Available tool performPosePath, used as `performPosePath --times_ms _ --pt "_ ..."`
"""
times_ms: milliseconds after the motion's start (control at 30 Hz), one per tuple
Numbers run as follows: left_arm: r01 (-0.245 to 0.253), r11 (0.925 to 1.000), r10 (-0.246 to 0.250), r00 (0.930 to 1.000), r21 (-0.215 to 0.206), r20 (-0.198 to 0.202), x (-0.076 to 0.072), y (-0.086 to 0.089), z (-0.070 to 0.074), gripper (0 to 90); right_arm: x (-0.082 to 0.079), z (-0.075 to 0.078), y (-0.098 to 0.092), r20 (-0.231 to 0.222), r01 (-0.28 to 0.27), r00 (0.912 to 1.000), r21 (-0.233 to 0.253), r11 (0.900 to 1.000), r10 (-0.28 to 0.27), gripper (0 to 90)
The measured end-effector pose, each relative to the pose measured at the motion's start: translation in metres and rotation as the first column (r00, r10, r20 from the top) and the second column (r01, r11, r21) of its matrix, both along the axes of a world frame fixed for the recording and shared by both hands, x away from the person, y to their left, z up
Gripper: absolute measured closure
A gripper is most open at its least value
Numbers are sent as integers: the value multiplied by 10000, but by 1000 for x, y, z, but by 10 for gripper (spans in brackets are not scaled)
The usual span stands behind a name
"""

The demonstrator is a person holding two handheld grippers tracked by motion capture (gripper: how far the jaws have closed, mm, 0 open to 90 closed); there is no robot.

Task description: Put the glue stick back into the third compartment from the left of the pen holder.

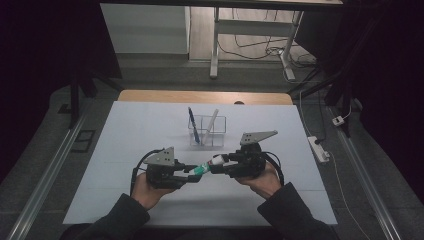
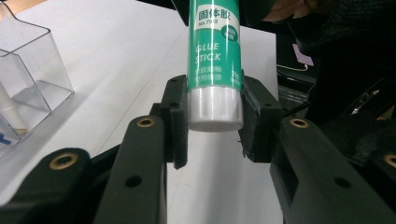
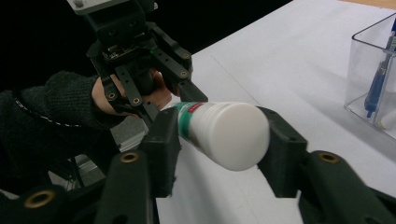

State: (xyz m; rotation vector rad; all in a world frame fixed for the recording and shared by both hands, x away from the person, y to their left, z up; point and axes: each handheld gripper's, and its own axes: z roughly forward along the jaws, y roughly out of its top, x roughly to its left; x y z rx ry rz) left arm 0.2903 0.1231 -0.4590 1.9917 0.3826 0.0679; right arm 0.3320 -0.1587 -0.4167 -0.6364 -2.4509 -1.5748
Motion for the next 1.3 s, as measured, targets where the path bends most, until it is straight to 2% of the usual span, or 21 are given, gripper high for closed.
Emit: performPosePath --times_ms 33,200,267,333,433,500,600,667,733,833,900,967,1067,1200,1300 --pt "20 10000 -20 10000 30 52 0 0 0 661 1 0 -1 -34 -9 10000 42 10000 10 548" --pt "97 9996 -105 9995 275 308 -1 -2 -1 660 6 -3 -4 -815 -226 9963 429 9988 260 592" --pt "160 9990 -178 9988 409 456 -1 -3 -2 659 8 -4 -5 -1123 -362 9927 612 9975 430 622" --pt "125 9986 -157 9979 513 627 -2 -4 -4 657 11 -5 -7 -1581 -524 9852 917 9944 665 647" --pt "-22 9986 -11 9981 534 609 -1 -5 -5 644 10 -4 -6 -1527 -506 9864 710 9962 610 651" --pt "-201 9984 177 9988 527 450 -1 -5 -4 606 8 -2 -5 -1355 -420 9895 585 9974 496 651" --pt "-653 9949 630 9975 772 315 -1 -2 -1 426 7 2 -4 -838 -200 9963 138 9997 211 651" --pt "-958 9897 959 9954 1063 47 -1 1 1 307 8 4 -6 -580 -36 9983 -42 10000 34 651" --pt "-1244 9850 1274 9917 1193 -173 -2 7 2 232 9 7 -9 -294 161 9994 -333 9993 -171 651" --pt "-1748 9757 1810 9828 1324 -365 -8 18 6 157 12 12 -13 161 538 9985 -588 9968 -529 651" --pt "-2200 9651 2264 9736 1419 -305 -14 27 10 93 15 16 -16 376 827 9961 -715 9940 -802 651" --pt "-2304 9635 2380 9704 1364 -417 -19 34 12 55 18 19 -18 539 1020 9937 -806 9915 -979 650" --pt "-2673 9545 2775 9584 1319 -663 -28 48 11 13 22 23 -20 870 1286 9890 -1009 9866 -1200 651" --pt "-3275 9372 3394 9356 1197 -976 -38 70 5 0 29 26 -22 1162 1720 9806 -1235 9773 -1579 651" --pt "-3706 9210 3835 9168 1202 -1111 -47 85 0 0 34 28 -22 1283 1923 9761 -1332 9723 -1754 651"
